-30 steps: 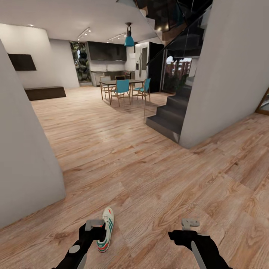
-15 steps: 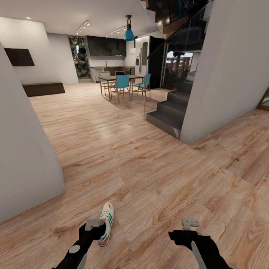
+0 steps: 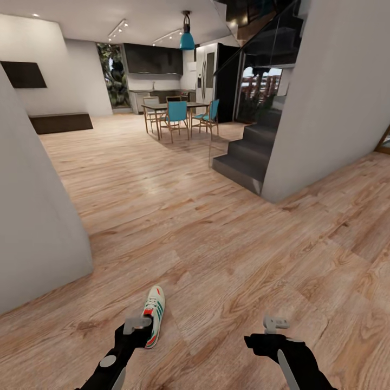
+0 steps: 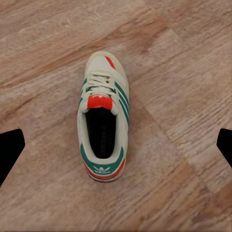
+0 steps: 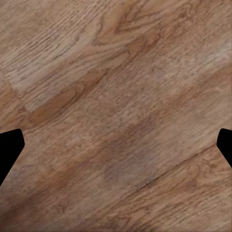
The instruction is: Pick up the two gym shoes and the two sandals from the corridor floor and place them onto the hallstand (shoe rack) in the corridor, making sure they are on the rack and not on the floor. Arrange them so the two gym shoes are next to each other and the two sandals are next to each other.
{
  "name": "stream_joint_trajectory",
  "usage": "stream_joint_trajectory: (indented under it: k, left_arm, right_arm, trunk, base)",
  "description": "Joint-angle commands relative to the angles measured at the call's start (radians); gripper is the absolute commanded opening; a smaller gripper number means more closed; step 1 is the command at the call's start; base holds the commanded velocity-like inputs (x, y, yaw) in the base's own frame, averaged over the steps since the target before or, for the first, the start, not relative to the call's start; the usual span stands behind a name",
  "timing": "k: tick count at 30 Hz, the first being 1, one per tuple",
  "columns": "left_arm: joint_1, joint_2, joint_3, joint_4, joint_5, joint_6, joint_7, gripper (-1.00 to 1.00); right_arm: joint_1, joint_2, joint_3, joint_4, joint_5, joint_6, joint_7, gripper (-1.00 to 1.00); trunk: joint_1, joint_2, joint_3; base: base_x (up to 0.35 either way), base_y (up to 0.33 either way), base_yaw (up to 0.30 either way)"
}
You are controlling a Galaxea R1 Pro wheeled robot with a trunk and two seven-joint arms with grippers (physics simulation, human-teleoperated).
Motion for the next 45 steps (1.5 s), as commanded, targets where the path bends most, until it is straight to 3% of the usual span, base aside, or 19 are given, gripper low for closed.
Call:
stream_joint_trajectory:
  k: [1, 30, 45]
  left_arm:
    - [0.000, 0.000, 0.000, 0.000, -0.001, -0.003, 0.000, 1.00]
    - [0.000, 0.001, 0.001, -0.001, -0.001, -0.003, 0.000, 1.00]
    - [0.000, 0.001, 0.001, -0.001, -0.001, -0.004, 0.000, 1.00]
  right_arm:
    - [0.000, 0.000, 0.000, -0.001, -0.008, 0.004, -0.003, 1.00]
    - [0.000, -0.002, -0.001, -0.001, -0.008, 0.004, -0.003, 1.00]
    - [0.000, -0.002, -0.002, -0.001, -0.008, 0.004, -0.003, 1.00]
  trunk:
    - [0.004, -0.008, -0.006]
    - [0.115, -0.211, -0.144]
    - [0.122, -0.214, -0.227]
  base:
    - [0.000, 0.000, 0.000]
    - [0.000, 0.000, 0.040]
    - [0.000, 0.000, 0.058]
